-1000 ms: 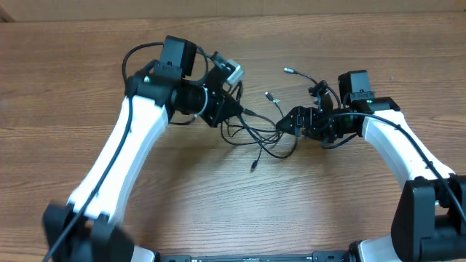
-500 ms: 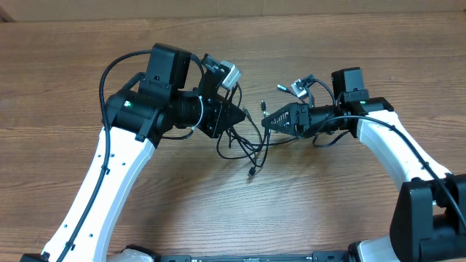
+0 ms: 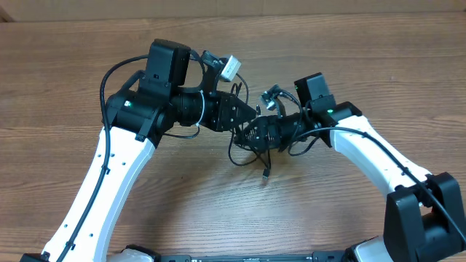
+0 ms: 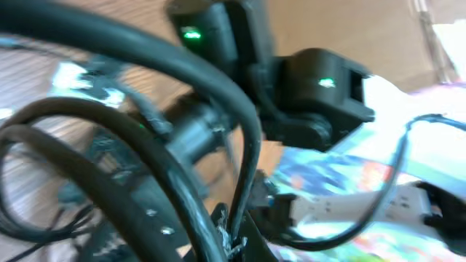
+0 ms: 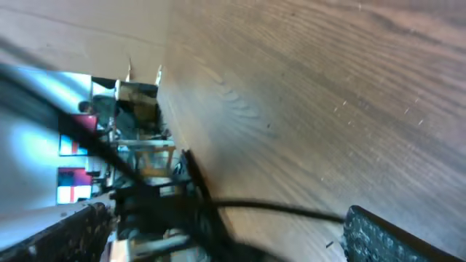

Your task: Untangle cables

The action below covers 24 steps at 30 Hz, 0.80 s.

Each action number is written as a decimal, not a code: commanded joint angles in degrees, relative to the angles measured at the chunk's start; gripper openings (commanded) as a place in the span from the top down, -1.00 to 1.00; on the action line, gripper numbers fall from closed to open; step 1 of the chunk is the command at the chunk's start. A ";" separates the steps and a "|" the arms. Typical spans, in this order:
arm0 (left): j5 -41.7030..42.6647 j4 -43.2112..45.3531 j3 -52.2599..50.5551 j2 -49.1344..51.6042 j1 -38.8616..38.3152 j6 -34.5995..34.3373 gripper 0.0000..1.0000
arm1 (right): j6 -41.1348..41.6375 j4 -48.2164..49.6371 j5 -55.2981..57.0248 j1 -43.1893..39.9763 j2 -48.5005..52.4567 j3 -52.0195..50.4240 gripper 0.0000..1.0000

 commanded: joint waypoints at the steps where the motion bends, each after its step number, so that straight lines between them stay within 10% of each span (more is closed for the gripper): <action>1: 8.98 0.57 0.87 -0.46 0.24 -1.03 0.92 | 4.28 2.21 3.02 1.09 -0.46 0.87 -1.00; 17: 9.09 2.45 0.87 -0.46 0.26 -0.52 0.91 | 1.55 -2.21 4.44 -4.22 -0.46 0.85 -1.00; 24: 16.61 14.51 0.87 -0.46 0.68 -6.84 0.92 | 1.16 -7.69 22.64 -1.97 -0.44 0.81 -1.00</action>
